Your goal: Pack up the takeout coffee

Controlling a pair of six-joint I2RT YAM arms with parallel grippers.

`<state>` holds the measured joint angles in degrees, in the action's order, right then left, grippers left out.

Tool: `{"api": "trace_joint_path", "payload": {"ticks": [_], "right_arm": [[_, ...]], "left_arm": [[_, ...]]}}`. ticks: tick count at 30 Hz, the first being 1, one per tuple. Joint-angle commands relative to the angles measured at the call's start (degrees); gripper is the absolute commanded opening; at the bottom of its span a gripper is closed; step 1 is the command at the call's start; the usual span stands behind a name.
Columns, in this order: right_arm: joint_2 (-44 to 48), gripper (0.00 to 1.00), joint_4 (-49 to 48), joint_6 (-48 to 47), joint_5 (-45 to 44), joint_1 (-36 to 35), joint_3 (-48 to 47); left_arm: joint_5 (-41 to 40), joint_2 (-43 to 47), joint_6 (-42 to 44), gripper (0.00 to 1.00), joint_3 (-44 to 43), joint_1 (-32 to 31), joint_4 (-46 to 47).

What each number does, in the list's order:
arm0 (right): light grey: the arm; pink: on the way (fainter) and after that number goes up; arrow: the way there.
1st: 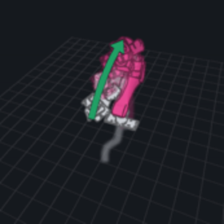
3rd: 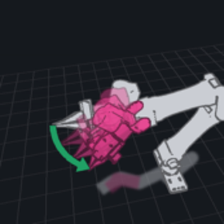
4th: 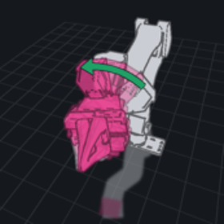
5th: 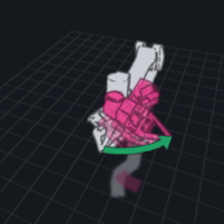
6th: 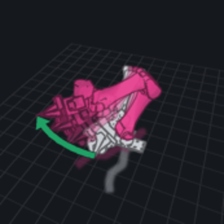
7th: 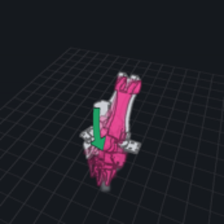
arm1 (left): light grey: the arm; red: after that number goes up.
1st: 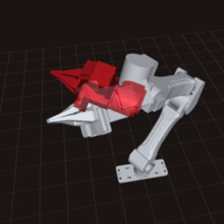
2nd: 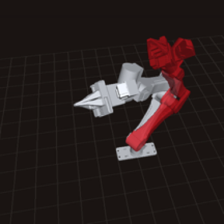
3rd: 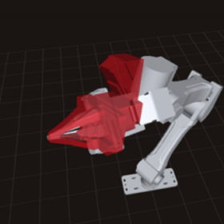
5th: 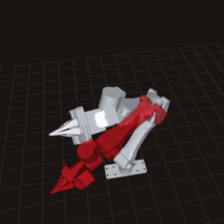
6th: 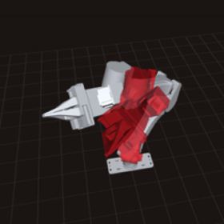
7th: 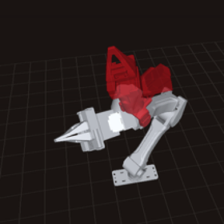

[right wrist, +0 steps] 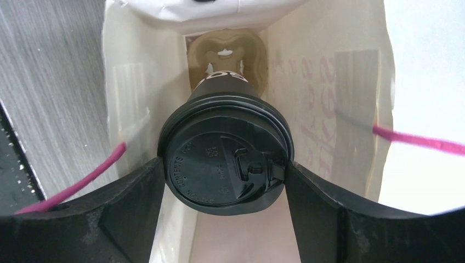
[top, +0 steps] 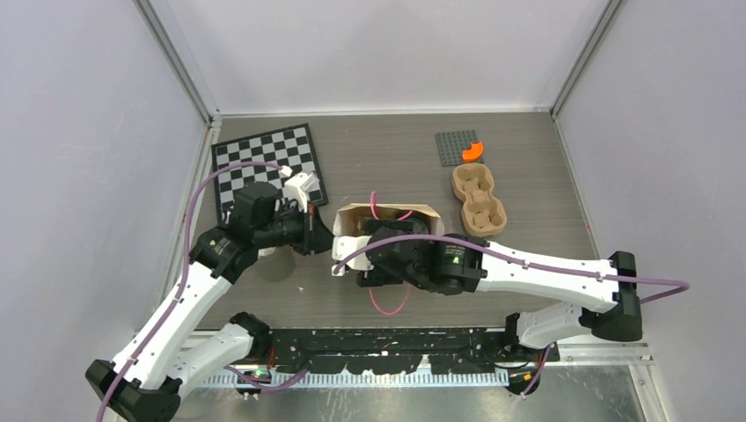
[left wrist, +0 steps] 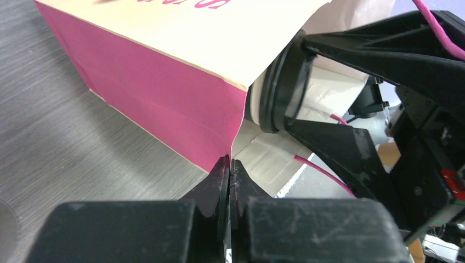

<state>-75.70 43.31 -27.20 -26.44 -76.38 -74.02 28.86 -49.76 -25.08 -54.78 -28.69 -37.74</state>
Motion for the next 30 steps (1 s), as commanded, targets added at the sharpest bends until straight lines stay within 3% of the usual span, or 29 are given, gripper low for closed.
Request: {"api": "trace_joint_path", "payload": {"ticks": [1, 13, 30], "right_arm": [[-1.8, 0.79, -6.8, -4.7, -2.0, 0.8, -0.3], [-2.6, 0.79, -11.7, -6.4, 1.7, 5.1, 2.1], [-3.3, 0.79, -20.3, -13.3, 4.2, 7.5, 10.4]], "left_arm": [[4.4, 1.6, 1.3, 0.00, 1.3, 0.3, 3.3], [6.1, 6.7, 5.5, 0.00, 6.6, 0.3, 7.9], [6.1, 4.0, 5.4, 0.00, 6.3, 0.3, 8.5]]}}
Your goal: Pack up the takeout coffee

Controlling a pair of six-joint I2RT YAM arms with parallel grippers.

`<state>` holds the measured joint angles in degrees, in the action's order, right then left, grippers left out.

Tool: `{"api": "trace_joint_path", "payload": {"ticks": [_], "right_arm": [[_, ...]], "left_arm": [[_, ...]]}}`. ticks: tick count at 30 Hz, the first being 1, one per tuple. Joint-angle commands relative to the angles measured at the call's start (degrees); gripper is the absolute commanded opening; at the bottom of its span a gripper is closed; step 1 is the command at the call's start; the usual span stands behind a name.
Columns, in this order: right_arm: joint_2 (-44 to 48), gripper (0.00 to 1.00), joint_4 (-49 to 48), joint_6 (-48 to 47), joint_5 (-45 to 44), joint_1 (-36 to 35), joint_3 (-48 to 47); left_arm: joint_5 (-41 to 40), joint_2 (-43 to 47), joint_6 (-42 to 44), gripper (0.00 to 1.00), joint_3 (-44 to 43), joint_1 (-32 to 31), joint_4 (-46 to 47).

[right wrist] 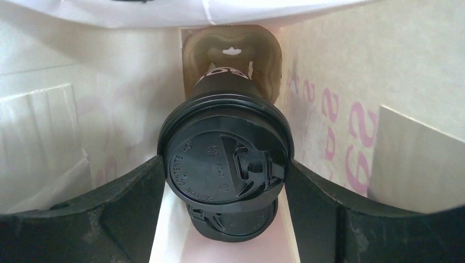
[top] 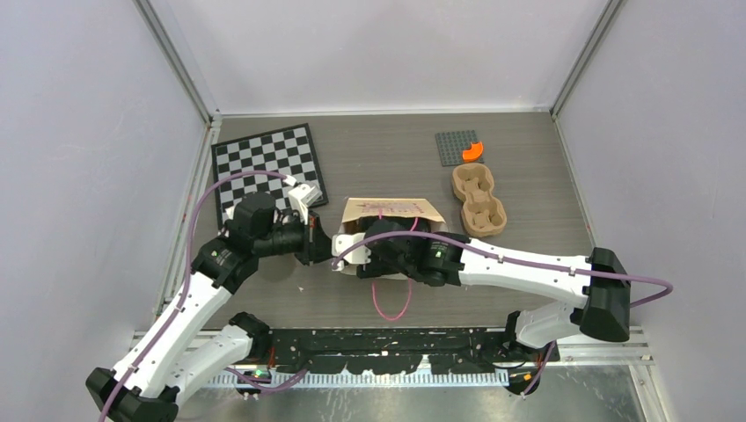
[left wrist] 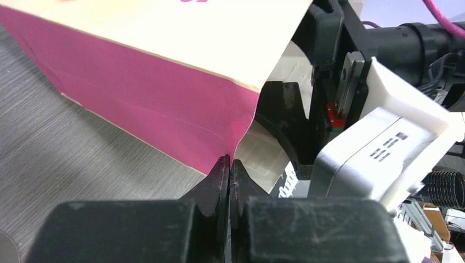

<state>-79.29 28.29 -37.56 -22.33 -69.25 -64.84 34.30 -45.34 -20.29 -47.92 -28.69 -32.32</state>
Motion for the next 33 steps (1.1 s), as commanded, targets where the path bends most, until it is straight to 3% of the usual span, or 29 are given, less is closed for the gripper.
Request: {"api": "trace_joint_path", "payload": {"ticks": [1, 33], "right_arm": [[0.2, 0.79, -6.0, -3.4, 0.2, 0.6, 1.7], [-6.7, 0.81, -16.4, -8.2, -7.0, 0.8, 4.9]], "left_arm": [[0.6, -0.4, 0.2, 0.00, -0.7, 0.3, 3.2], [2.6, 0.5, -8.7, 0.00, 1.6, 0.3, 6.0]]}}
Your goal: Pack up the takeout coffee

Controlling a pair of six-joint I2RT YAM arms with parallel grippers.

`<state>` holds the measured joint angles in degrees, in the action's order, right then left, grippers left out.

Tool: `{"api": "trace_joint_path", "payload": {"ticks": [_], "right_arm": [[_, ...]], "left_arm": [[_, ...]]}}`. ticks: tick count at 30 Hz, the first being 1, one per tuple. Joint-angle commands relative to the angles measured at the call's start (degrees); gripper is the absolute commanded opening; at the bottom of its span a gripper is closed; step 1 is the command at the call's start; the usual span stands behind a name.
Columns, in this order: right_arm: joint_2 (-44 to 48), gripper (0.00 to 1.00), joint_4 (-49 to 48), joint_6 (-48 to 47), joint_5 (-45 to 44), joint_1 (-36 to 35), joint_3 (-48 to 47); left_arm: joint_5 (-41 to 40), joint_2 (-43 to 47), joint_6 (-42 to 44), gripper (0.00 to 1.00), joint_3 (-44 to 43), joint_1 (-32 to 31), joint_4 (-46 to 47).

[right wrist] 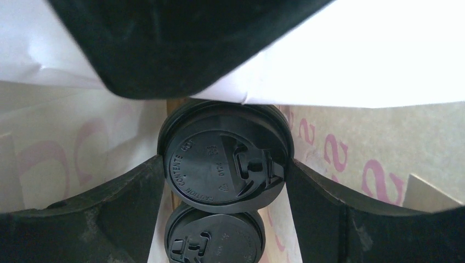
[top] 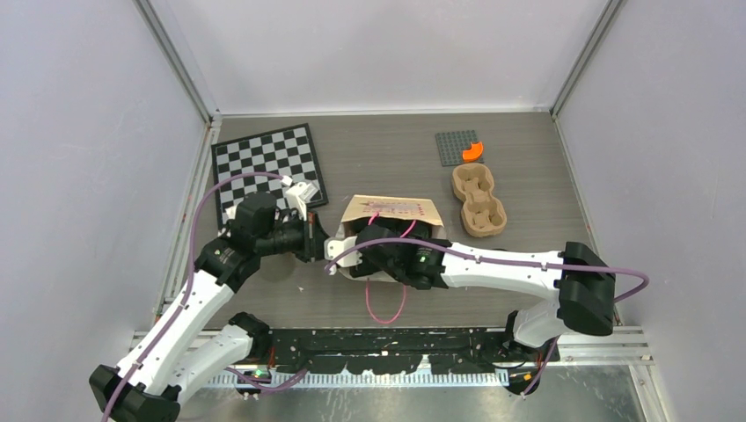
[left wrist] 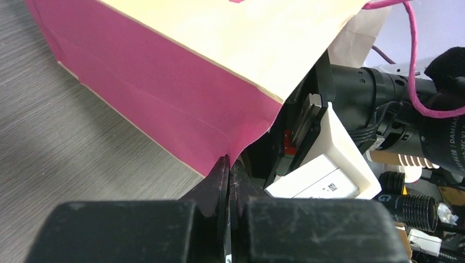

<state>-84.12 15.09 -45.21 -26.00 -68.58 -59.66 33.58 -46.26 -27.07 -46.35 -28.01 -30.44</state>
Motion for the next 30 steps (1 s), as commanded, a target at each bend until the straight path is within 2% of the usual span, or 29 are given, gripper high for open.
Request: {"api": "trace_joint_path", "payload": {"ticks": [1, 18, 30], "right_arm": [[-2.3, 0.82, -3.2, -0.7, -3.6, 0.2, -0.5], [-3.4, 0.83, -4.8, 1.0, -5.2, 1.2, 0.2], [-0.5, 0.91, -4.5, 1.8, -3.0, 2.0, 1.8]], "left_arm": [[3.4, 1.4, -2.1, 0.00, 0.0, -0.4, 4.3], [4.0, 0.5, -4.5, 0.00, 0.6, -0.4, 6.1], [5.6, -0.7, -9.1, 0.00, 0.4, -0.4, 9.5]]}}
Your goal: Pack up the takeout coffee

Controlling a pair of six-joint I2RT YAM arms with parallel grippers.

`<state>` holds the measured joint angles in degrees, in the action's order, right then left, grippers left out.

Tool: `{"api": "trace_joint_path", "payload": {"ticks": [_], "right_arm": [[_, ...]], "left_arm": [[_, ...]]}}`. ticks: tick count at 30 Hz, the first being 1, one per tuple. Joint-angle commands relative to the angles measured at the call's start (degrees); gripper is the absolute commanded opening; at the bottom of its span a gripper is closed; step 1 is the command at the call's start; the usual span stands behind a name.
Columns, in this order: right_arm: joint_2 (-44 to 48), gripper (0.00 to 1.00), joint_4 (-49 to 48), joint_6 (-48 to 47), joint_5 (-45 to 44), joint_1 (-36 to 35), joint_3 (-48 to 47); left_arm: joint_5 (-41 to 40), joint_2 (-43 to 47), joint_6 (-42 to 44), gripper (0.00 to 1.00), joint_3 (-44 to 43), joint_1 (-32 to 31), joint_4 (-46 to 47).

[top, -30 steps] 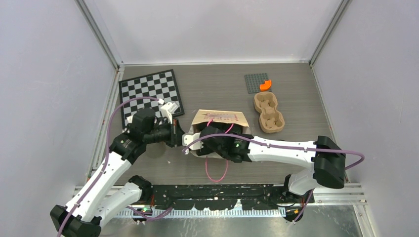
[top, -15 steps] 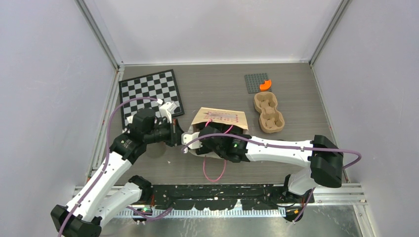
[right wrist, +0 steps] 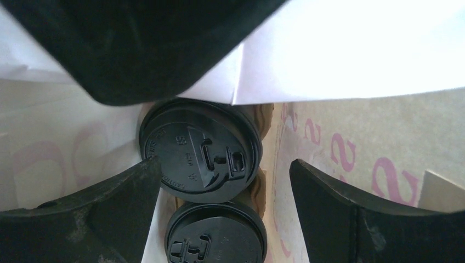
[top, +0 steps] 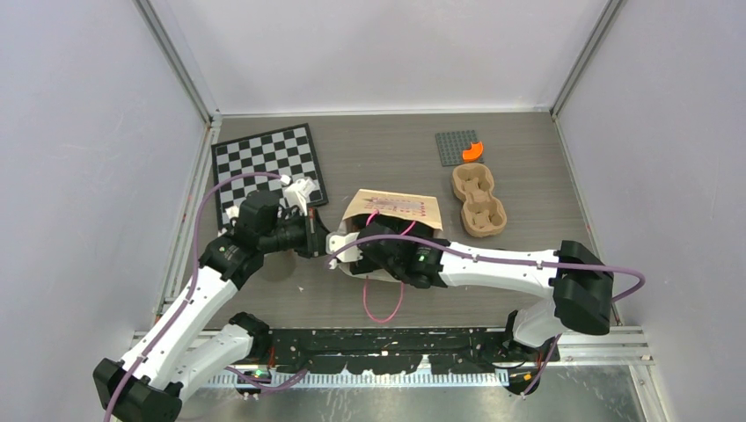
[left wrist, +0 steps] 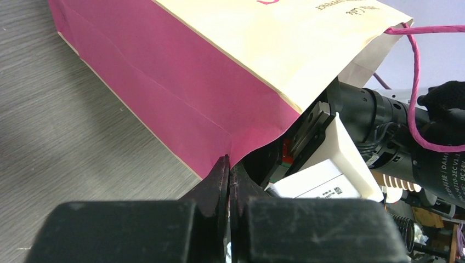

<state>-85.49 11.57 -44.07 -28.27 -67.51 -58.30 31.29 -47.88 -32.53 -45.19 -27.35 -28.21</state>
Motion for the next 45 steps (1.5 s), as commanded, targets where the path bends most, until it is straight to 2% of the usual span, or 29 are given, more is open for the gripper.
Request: {"api": "trace_joint_path", "payload": {"ticks": [1, 8, 23, 45], "right_arm": [[0.9, 0.91, -0.8, 0.7, -0.7, 0.9, 0.3], [0.9, 0.92, 0.5, 0.9, 0.4, 0.9, -1.0], [6.6, 0.94, 11.6, 5.7, 6.9, 0.9, -4.4], [9.5, 0.95, 14.6, 7.8, 8.0, 0.8, -6.5]], "left_arm": [[7.9, 0.9, -3.9, 0.00, -0.6, -1.0, 7.5], [7.9, 1.5, -4.3, 0.00, -0.1, -1.0, 7.5], [7.3, 0.6, -3.3, 0.00, -0.2, -1.0, 6.0], [6.3, 0.4, -2.3, 0.00, 0.0, -1.0, 4.9]]}}
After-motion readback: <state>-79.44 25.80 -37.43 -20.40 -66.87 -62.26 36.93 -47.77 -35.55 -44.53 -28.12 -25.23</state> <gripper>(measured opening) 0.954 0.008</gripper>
